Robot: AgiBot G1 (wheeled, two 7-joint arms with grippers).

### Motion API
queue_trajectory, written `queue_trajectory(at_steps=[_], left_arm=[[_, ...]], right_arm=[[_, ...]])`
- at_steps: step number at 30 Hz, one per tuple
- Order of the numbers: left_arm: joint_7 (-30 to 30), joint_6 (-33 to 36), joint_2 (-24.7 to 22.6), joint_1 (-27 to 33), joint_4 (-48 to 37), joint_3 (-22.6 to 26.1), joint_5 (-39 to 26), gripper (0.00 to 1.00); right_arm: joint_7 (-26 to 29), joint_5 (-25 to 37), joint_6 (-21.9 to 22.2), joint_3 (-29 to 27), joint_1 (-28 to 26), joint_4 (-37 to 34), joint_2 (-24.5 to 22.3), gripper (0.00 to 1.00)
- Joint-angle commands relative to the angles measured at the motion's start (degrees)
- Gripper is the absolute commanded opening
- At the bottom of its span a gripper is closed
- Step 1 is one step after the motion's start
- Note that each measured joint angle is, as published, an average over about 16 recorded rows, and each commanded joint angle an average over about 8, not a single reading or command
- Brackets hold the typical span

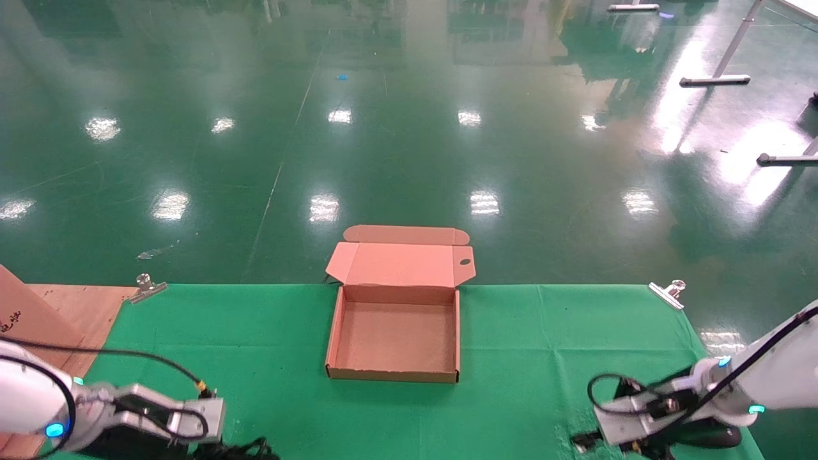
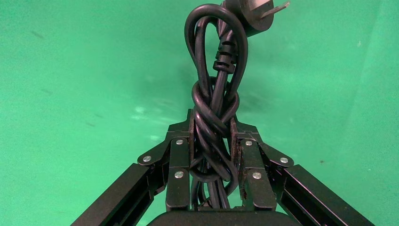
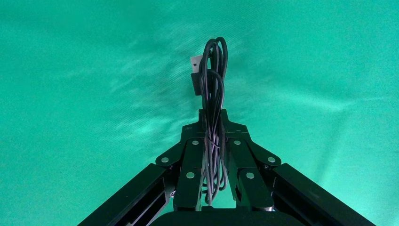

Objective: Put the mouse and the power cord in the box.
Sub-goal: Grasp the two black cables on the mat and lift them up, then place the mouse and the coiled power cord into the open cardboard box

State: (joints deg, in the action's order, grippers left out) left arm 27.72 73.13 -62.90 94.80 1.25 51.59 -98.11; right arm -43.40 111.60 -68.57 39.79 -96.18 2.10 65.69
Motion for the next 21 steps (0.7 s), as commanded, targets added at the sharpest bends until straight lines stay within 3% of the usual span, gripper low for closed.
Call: queue_trajectory(at_steps=[1, 13, 17, 21], left_arm=[[0.21, 0.81, 0.16, 0.90, 0.25, -0.06, 0.10, 0.00], [-0.35, 7.23, -0.96, 14.41, 6.78, -0.06, -0.23, 0.00], [-0.88, 5.65, -2.02, 18.46, 8.89, -0.39, -0.17, 0.00], [-0.28, 2.99, -3.57, 22.09, 9.42, -1.34, 0.74, 0.00]], right_arm=[[-0.45, -1.04, -0.96, -0.72, -0.82, 0.08, -0.49, 0.00], [1.85, -8.85, -12.55, -6.05, -12.35, 3.68, -2.21, 0.00], [5.45, -10.06, -13.33, -6.90, -16.50, 6.21, 0.46, 0.00], [9.82, -9.81, -10.89, -6.83, -19.74, 8.67, 5.18, 0.00]])
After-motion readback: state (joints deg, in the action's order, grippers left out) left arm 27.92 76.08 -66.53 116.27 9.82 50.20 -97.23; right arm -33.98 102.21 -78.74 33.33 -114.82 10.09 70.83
